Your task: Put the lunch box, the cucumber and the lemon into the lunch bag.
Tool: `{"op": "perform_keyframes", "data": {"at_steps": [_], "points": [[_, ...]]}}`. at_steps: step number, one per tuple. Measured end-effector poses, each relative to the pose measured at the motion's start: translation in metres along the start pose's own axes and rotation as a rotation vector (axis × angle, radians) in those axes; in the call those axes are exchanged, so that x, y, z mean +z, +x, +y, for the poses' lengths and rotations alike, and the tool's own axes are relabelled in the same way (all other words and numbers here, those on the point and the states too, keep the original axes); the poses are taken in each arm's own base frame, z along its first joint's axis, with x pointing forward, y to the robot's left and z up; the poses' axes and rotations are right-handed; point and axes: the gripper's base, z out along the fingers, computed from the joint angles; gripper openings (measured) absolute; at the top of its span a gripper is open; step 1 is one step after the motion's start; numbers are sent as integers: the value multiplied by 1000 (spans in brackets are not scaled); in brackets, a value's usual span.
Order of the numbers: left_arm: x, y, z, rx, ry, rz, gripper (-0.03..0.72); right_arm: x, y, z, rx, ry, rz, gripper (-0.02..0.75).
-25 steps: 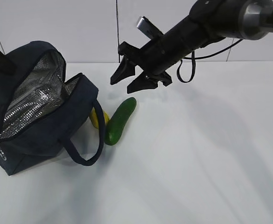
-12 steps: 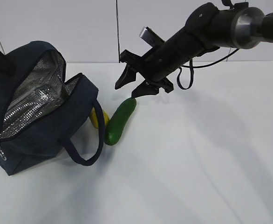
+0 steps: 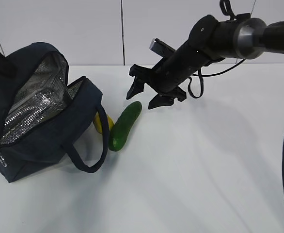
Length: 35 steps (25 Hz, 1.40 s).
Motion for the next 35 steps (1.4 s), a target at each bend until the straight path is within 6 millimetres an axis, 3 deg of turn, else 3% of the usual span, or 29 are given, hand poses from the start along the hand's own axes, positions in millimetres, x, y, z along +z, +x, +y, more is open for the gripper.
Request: {"op": "perform_keyframes", "data": {"at_steps": [16, 35], "points": [[0, -1, -1, -7, 11, -7, -5, 45, 14, -9, 146, 16, 29, 569], [0, -1, -1, -8, 12, -8, -5, 49, 11, -10, 199, -13, -17, 569]]}}
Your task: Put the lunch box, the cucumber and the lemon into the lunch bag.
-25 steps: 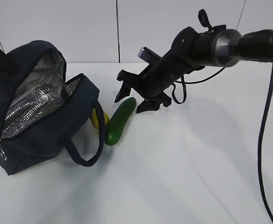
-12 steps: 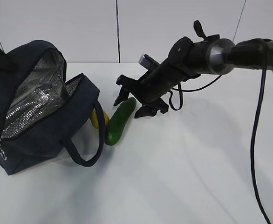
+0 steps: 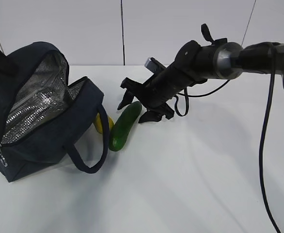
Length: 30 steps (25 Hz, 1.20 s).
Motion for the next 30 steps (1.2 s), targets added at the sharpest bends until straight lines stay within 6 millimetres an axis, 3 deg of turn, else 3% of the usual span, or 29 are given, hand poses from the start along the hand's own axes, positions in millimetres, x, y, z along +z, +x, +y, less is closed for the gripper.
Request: {"op": "perform_keyframes", "data": {"at_steps": [30], "points": [[0, 0, 0, -3, 5, -3, -5, 0, -3, 1, 15, -14, -31, 556]]}}
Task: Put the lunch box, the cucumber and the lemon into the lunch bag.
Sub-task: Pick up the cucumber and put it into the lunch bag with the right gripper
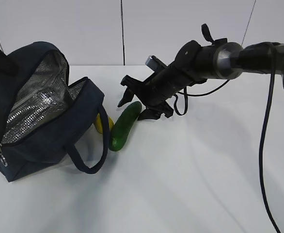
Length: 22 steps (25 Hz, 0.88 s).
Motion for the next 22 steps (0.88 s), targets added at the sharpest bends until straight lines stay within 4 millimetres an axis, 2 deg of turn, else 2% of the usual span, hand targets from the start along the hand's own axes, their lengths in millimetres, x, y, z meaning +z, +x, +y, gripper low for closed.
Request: {"op": "perform_keyframes", "data": {"at_steps": [7, 22], "points": [[0, 0, 0, -3, 4, -3, -5, 4, 1, -4, 5, 7, 4, 454], [0, 0, -1, -4, 6, -4, -5, 7, 2, -6, 7, 9, 11, 442]]}}
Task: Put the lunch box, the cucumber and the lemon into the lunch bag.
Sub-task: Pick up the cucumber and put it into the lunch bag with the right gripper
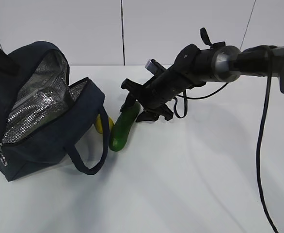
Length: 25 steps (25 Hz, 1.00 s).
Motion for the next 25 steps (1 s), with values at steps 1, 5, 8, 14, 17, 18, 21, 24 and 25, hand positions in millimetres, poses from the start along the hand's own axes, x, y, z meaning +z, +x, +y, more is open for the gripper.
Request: {"op": "perform_keyframes", "data": {"at_steps": [1, 5, 8, 14, 17, 18, 21, 24, 25], "points": [[0, 0, 0, -1, 1, -1, -5, 0, 0, 0, 0, 0, 0, 442], [0, 0, 0, -3, 5, -3, -5, 0, 0, 0, 2, -1, 0, 378], [0, 0, 0, -3, 5, -3, -5, 0, 0, 0, 3, -2, 1, 328], [0, 0, 0, -3, 5, -3, -5, 0, 1, 0, 3, -1, 16, 308], [0, 0, 0, -3, 5, -3, -5, 0, 4, 0, -5, 0, 46, 307], [0, 0, 0, -3, 5, -3, -5, -1, 5, 1, -9, -2, 58, 307], [0, 0, -1, -3, 6, -2, -5, -3, 8, 2, -32, -4, 116, 307], [0, 0, -1, -3, 7, 0, -5, -10, 5, 4, -61, -11, 160, 307], [0, 0, -1, -3, 8, 2, -5, -13, 3, 5, -76, -18, 170, 307]]}}
